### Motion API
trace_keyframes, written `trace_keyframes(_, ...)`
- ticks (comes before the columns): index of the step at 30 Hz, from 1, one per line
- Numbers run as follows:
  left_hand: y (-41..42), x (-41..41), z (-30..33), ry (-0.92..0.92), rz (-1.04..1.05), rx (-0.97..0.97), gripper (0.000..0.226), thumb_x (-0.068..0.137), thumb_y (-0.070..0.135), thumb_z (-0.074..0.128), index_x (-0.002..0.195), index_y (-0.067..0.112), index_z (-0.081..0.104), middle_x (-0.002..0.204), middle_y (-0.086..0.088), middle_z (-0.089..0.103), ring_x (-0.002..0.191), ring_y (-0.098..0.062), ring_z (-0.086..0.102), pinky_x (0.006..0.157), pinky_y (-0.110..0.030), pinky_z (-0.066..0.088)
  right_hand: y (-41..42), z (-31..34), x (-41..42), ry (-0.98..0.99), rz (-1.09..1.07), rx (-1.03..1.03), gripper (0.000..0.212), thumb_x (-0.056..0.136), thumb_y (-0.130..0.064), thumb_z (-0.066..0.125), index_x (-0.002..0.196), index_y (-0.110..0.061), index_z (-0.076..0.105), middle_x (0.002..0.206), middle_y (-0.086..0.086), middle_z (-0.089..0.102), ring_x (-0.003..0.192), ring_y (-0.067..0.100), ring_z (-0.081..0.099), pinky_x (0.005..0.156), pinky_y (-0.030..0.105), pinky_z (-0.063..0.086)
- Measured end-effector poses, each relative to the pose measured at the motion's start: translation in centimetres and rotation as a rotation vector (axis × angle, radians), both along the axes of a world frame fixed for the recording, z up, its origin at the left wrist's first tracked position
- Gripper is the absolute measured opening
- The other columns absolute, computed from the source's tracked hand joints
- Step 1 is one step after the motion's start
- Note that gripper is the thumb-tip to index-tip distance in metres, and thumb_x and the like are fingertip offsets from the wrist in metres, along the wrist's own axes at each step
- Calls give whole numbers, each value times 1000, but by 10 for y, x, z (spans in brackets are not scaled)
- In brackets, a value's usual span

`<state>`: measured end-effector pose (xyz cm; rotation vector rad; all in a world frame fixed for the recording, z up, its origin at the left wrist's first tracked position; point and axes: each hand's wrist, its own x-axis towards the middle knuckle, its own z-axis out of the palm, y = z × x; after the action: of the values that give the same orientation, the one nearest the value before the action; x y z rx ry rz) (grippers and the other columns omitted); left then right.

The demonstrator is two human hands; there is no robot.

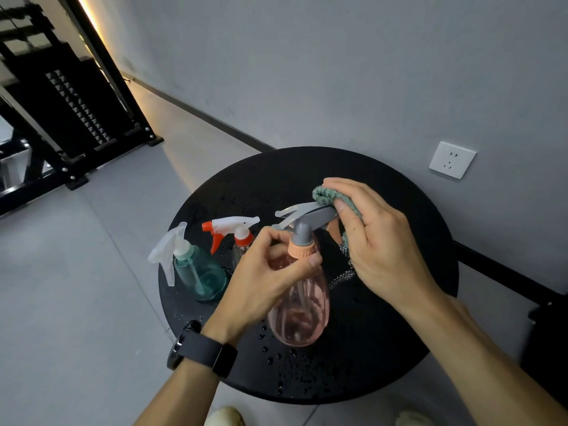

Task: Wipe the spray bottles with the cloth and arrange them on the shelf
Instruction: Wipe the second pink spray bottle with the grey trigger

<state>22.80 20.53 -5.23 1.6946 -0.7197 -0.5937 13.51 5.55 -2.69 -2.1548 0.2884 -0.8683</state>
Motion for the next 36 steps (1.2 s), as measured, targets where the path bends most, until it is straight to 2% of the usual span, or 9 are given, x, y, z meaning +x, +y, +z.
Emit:
trace_keyframes(4,0,2,3,-12,19,-10,35,78,38,77,101,17,62,97,2,77,92,-19,73,93,-45,55,-1,0,-1,4,-5,27,32,101,-8,46,130,-10,57,127,-4,59,117,-2,51,94,2,37)
trace_keyframes(11,4,11,1,-92,181,-39,30,82,49,62,105,30,68,100,13,72,95,-7,68,87,-35,54,3,11,-2,-77,-7,193,30,102,-9,45,128,-11,59,120,-5,64,108,-9,56,83,-1,38)
trace_keyframes(15,2,12,4,-70,278,-100,31,91,47,59,102,19,67,97,0,71,94,-19,67,84,-41,55,3,11,-3,-77,-14,228,31,102,-11,44,129,-10,59,120,-4,65,104,-12,57,80,-2,38)
trace_keyframes(19,2,9,6,-61,240,-116,43,84,53,68,104,16,59,93,-11,70,90,-28,69,88,-55,54,6,8,-1,-56,-14,209,30,102,-13,45,129,-12,60,120,-6,65,108,-4,58,87,3,40)
trace_keyframes(22,0,6,8,-3,205,-122,47,74,46,71,104,15,52,94,-3,76,90,-26,73,90,-50,55,8,7,1,-51,-11,189,30,102,-14,45,129,-15,59,120,-8,64,111,-3,58,89,4,40)
trace_keyframes(27,-2,5,5,6,165,-108,42,81,53,69,105,19,62,98,-2,77,94,-24,73,94,-54,52,10,5,1,-57,26,179,31,102,-12,45,130,-13,58,123,-6,63,115,-3,56,93,6,40)
trace_keyframes(31,-3,4,3,4,78,-63,32,88,55,53,108,36,70,105,4,74,100,-17,70,96,-47,53,14,4,2,-93,52,149,33,101,-10,45,132,-13,57,130,-6,60,123,-2,52,101,11,40)
trace_keyframes(34,-6,0,1,34,-23,-46,42,92,52,45,113,26,69,113,-1,72,105,-18,69,94,-38,55,24,3,4,-130,91,83,35,101,-9,45,135,-11,53,139,-4,52,132,0,45,106,14,36)
trace_keyframes(36,-9,-4,2,38,-48,-56,36,94,48,42,113,30,67,114,5,72,107,-13,68,93,-30,54,31,1,6,-133,137,22,38,101,-12,43,138,-7,50,144,-2,47,137,5,39,110,18,34)
